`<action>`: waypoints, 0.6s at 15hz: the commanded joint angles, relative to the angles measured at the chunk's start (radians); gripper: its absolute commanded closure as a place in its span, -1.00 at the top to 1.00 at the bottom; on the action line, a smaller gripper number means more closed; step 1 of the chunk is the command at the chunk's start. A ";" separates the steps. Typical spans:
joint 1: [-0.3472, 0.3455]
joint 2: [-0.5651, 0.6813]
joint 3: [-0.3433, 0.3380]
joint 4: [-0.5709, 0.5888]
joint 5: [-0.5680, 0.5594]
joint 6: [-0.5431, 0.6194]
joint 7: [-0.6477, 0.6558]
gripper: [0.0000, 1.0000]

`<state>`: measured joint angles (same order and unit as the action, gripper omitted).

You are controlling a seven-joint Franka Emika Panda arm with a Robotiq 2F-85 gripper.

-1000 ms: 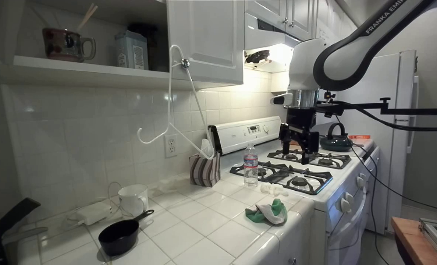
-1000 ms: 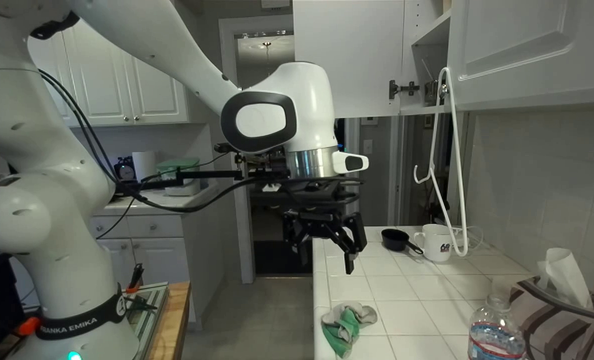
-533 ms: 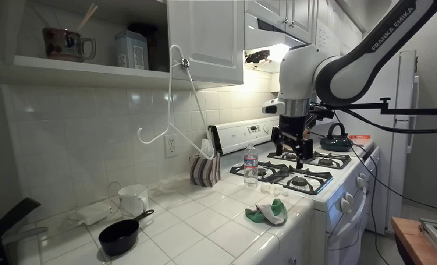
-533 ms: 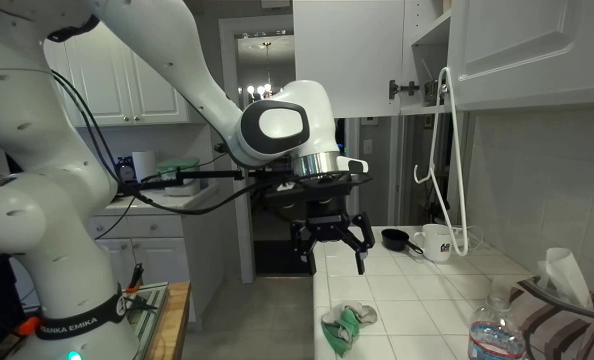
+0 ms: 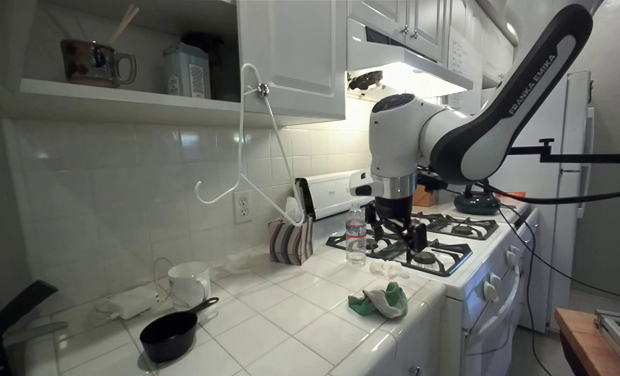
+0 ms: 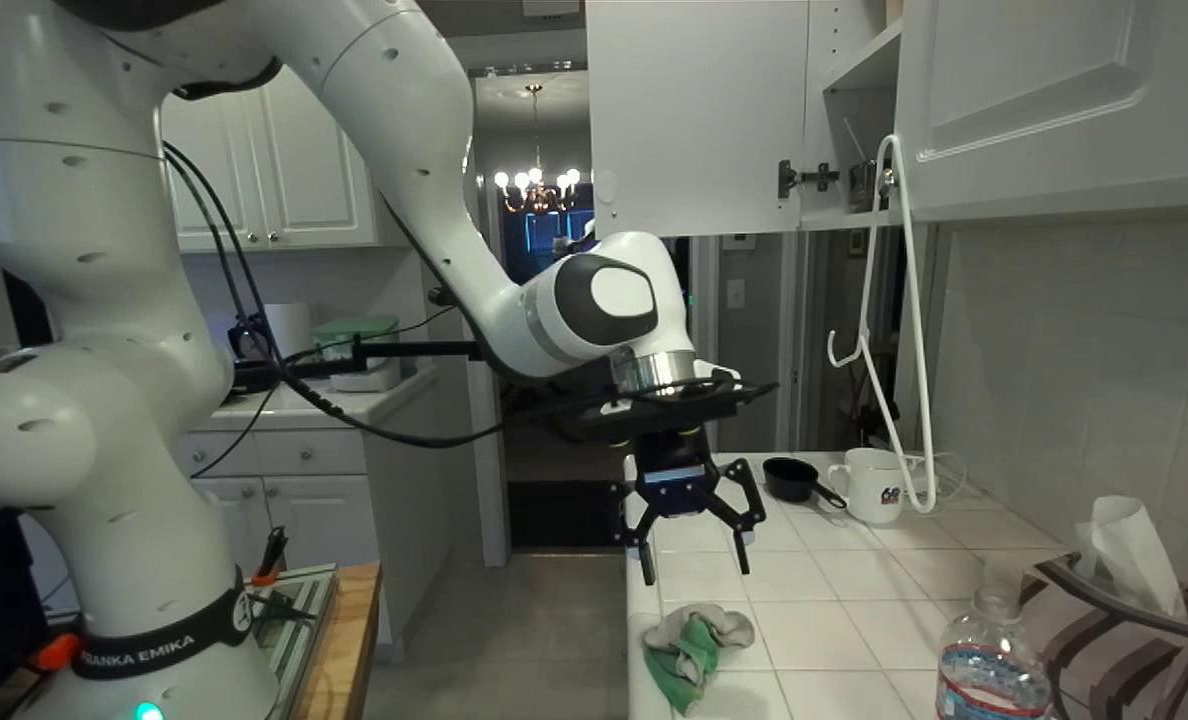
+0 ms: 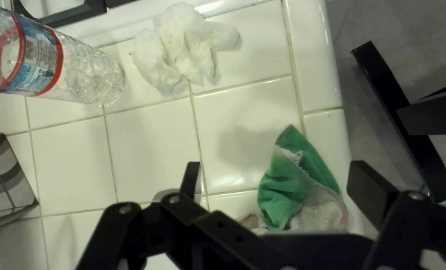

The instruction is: Pick up the cloth and put it on the clothing hanger

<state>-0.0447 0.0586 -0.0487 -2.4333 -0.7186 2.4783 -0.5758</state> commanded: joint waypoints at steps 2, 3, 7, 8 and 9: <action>0.019 0.062 0.012 0.007 -0.109 -0.016 0.052 0.81; 0.021 0.077 0.013 0.009 -0.122 -0.009 0.054 0.73; 0.027 0.124 0.024 0.031 -0.137 -0.009 0.057 0.13; 0.029 0.134 0.026 0.035 -0.139 -0.011 0.058 0.05; 0.031 0.143 0.029 0.039 -0.139 -0.014 0.058 -0.03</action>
<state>-0.0216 0.1602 -0.0289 -2.4254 -0.8173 2.4767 -0.5495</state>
